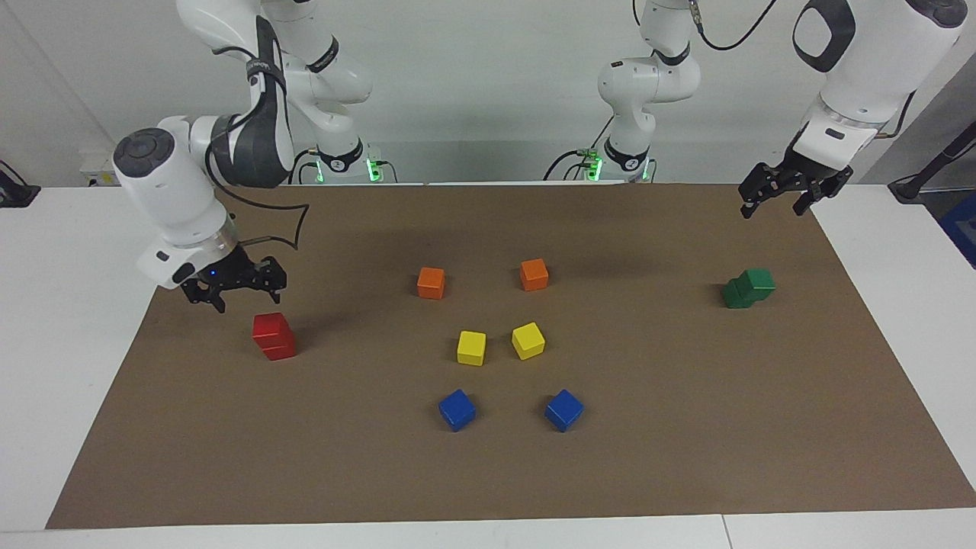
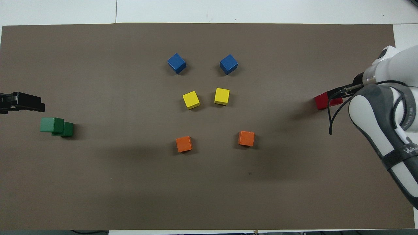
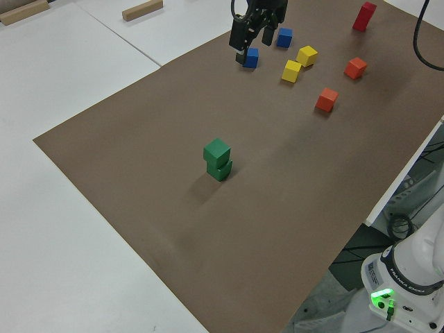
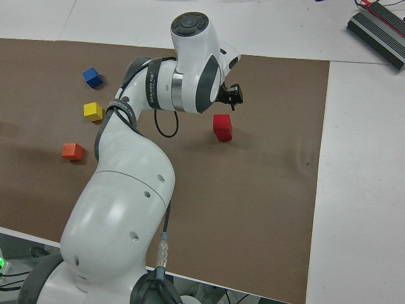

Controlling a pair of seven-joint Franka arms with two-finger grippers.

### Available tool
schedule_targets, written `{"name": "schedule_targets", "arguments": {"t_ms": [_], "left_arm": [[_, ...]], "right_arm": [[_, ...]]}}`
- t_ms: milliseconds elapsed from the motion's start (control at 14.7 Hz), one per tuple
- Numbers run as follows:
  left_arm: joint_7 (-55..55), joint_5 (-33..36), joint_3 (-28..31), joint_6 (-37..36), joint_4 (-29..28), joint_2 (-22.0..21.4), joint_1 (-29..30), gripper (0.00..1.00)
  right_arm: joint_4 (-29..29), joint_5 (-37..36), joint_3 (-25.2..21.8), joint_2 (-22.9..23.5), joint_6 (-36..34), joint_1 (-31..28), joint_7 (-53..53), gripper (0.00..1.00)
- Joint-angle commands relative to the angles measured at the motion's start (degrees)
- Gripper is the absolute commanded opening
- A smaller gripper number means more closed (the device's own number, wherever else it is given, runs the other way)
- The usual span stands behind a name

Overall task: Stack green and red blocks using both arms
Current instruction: 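Open the right gripper and draw it back from the red stack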

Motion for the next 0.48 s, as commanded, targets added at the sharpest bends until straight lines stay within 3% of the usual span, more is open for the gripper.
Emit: {"name": "schedule_targets", "arguments": {"t_ms": [0,407], "left_arm": [[-0.19,0.58,1.08,-1.83,2.56,1.43,-1.11,1.00],[0.16,-0.04,1.09,-2.01,2.47,1.34,-0.67,1.00]], "right_arm": [[0.15,0.47,0.51,-4.75,-5.00,0.40,2.36,1.00],[5.95,0.47,1.30,-7.75,-16.78,0.58,3.51,1.00]]}}
